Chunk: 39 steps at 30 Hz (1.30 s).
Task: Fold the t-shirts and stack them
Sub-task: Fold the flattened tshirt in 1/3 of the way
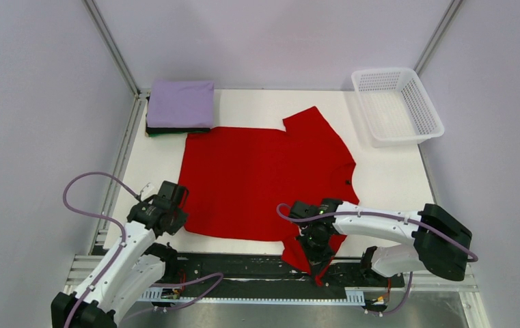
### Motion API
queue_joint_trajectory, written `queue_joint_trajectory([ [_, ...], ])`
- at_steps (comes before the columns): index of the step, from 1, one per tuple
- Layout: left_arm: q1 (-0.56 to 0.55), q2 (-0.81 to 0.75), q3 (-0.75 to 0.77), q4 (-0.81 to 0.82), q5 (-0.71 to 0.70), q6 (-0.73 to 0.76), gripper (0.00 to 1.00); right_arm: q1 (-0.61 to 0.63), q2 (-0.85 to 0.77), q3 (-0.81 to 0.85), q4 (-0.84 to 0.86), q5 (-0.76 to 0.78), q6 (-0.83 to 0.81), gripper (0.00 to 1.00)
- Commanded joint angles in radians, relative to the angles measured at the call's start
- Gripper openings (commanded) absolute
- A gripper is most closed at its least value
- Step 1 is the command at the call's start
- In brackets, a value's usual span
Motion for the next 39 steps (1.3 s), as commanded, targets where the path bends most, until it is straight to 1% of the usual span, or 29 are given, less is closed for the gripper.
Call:
queue_joint_trajectory([
  [1, -0.003, -0.066, 0.029, -0.087, 0.002, -0.04, 0.0, 0.026, -0.059, 0.036, -0.05, -0.075, -0.011, 0.0],
  [4, -0.003, -0.095, 0.022, -0.076, 0.03, -0.045, 0.0, 0.027, -0.08, 0.043, -0.05, -0.017, -0.005, 0.0],
  [10, -0.004, -0.087, 0.05, -0.038, 0.018, -0.023, 0.0, 0.008, -0.063, 0.143, -0.052, 0.221, 0.012, 0.0],
  [13, -0.004, -0.073, 0.048, 0.012, 0.018, -0.022, 0.0, -0.037, -0.09, 0.168, -0.033, 0.291, 0.003, 0.0],
  [16, -0.004, -0.054, 0.042, 0.106, 0.034, -0.023, 0.0, -0.088, -0.103, 0.184, 0.019, 0.335, -0.014, 0.0],
  [20, -0.004, 0.003, 0.047, 0.181, 0.02, -0.028, 0.0, -0.159, -0.106, 0.209, 0.083, 0.394, -0.043, 0.0],
  [22, -0.004, 0.038, 0.058, 0.214, 0.012, -0.024, 0.0, -0.199, -0.11, 0.224, 0.121, 0.456, -0.052, 0.0],
  [24, -0.004, 0.076, 0.065, 0.247, 0.006, -0.021, 0.0, -0.248, -0.119, 0.232, 0.175, 0.471, -0.065, 0.0],
  [27, -0.003, 0.136, 0.095, 0.269, -0.021, -0.013, 0.0, -0.312, -0.127, 0.235, 0.25, 0.442, -0.112, 0.0],
  [30, -0.002, 0.176, 0.134, 0.265, -0.058, -0.009, 0.0, -0.357, -0.116, 0.254, 0.272, 0.468, -0.144, 0.0],
  [33, 0.002, 0.21, 0.151, 0.294, -0.077, 0.005, 0.0, -0.409, -0.094, 0.278, 0.295, 0.469, -0.181, 0.0],
  [39, 0.049, 0.271, 0.175, 0.356, -0.053, 0.033, 0.0, -0.475, -0.054, 0.312, 0.335, 0.461, -0.233, 0.0],
])
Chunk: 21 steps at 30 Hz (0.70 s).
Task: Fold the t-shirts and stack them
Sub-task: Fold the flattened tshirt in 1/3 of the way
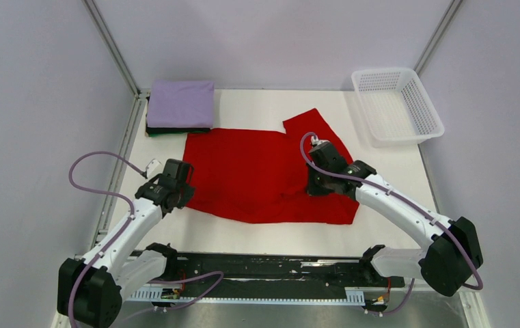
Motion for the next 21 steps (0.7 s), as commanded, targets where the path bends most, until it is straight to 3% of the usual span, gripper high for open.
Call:
queue_joint_trajectory([
  [1, 0.038, 0.042, 0.052, 0.075, -0.031, 0.026, 0.0, -0.045, 0.022, 0.055, 0.084, 0.009, -0.075, 0.0],
  [21, 0.103, 0.156, 0.098, 0.179, -0.066, 0.078, 0.0, -0.164, 0.164, 0.14, 0.178, -0.053, -0.207, 0.0],
])
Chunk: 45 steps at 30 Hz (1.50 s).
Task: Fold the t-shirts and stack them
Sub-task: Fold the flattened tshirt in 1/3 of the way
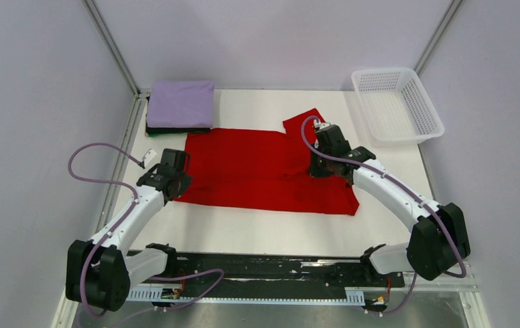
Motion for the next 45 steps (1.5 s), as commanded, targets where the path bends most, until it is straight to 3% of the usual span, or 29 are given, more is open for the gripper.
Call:
queue_joint_trajectory([
  [1, 0.014, 0.034, 0.042, 0.066, -0.051, 0.011, 0.01, -0.019, 0.056, 0.057, 0.068, -0.013, -0.068, 0.0],
  [9, 0.055, 0.207, 0.074, 0.164, -0.054, 0.021, 0.1, -0.069, 0.262, 0.132, 0.198, 0.128, -0.121, 0.03],
  [10, 0.069, 0.248, 0.089, 0.193, -0.04, 0.027, 0.22, -0.074, 0.292, 0.153, 0.223, 0.159, -0.132, 0.07],
  [13, 0.102, 0.314, 0.129, 0.228, -0.006, 0.05, 0.44, -0.099, 0.401, 0.246, 0.292, 0.232, -0.169, 0.18],
  [14, 0.109, 0.329, 0.159, 0.23, -0.002, 0.055, 0.64, -0.105, 0.437, 0.272, 0.292, 0.253, -0.183, 0.26],
  [15, 0.117, 0.331, 0.175, 0.226, 0.003, 0.073, 0.75, -0.108, 0.463, 0.322, 0.282, 0.288, -0.189, 0.44],
  [16, 0.12, 0.324, 0.214, 0.199, 0.0, 0.086, 0.94, -0.108, 0.48, 0.352, 0.265, 0.319, -0.192, 0.54],
  [18, 0.123, 0.291, 0.265, 0.153, -0.032, 0.111, 0.99, -0.107, 0.476, 0.37, 0.247, 0.354, -0.177, 0.72],
  [19, 0.123, 0.276, 0.276, 0.142, -0.051, 0.121, 0.99, -0.107, 0.454, 0.358, 0.246, 0.354, -0.163, 0.9],
  [20, 0.123, 0.243, 0.288, 0.127, -0.054, 0.142, 1.0, -0.108, 0.425, 0.332, 0.247, 0.344, -0.144, 0.99],
  [21, 0.123, 0.225, 0.29, 0.124, -0.046, 0.155, 1.0, -0.107, 0.392, 0.302, 0.246, 0.325, -0.121, 1.0],
  [27, 0.121, 0.122, 0.257, 0.14, 0.235, 0.311, 1.0, -0.105, 0.185, 0.08, 0.255, 0.077, -0.005, 1.0],
  [32, 0.112, 0.093, 0.18, 0.157, 0.445, 0.339, 1.0, -0.103, 0.074, -0.07, 0.26, 0.011, 0.067, 1.0],
  [38, 0.056, 0.028, 0.052, 0.191, 0.487, 0.31, 1.0, -0.104, 0.01, -0.173, 0.301, -0.114, 0.117, 1.0],
  [45, 0.054, 0.082, 0.015, 0.205, 0.446, 0.315, 1.0, -0.104, 0.047, -0.192, 0.315, -0.11, 0.132, 1.0],
])
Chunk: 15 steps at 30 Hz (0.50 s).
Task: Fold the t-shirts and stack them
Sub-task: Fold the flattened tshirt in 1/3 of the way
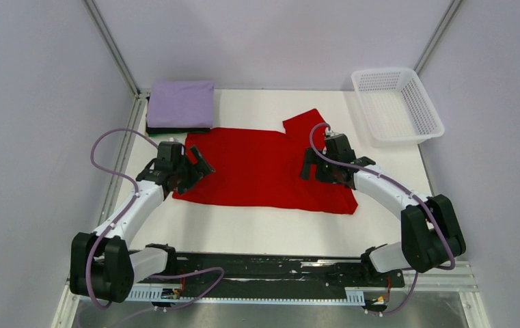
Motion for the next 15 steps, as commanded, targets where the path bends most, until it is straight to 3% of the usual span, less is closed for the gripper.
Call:
queue_joint_trajectory([
  [1, 0.0, 0.04, -0.004, 0.044, -0.02, 0.018, 1.0, 0.005, 0.008, 0.001, 0.066, -0.014, 0.036, 1.0],
  [9, 0.002, 0.202, 0.035, 0.129, -0.094, 0.011, 1.0, 0.005, 0.037, -0.001, 0.067, 0.027, 0.032, 1.0],
  [14, 0.017, 0.347, 0.108, 0.158, -0.251, 0.037, 1.0, 0.003, 0.034, -0.011, 0.067, 0.061, -0.034, 1.0],
  [15, 0.023, 0.396, 0.145, 0.152, -0.257, 0.041, 1.0, 0.004, 0.034, -0.011, 0.066, 0.06, 0.017, 1.0],
])
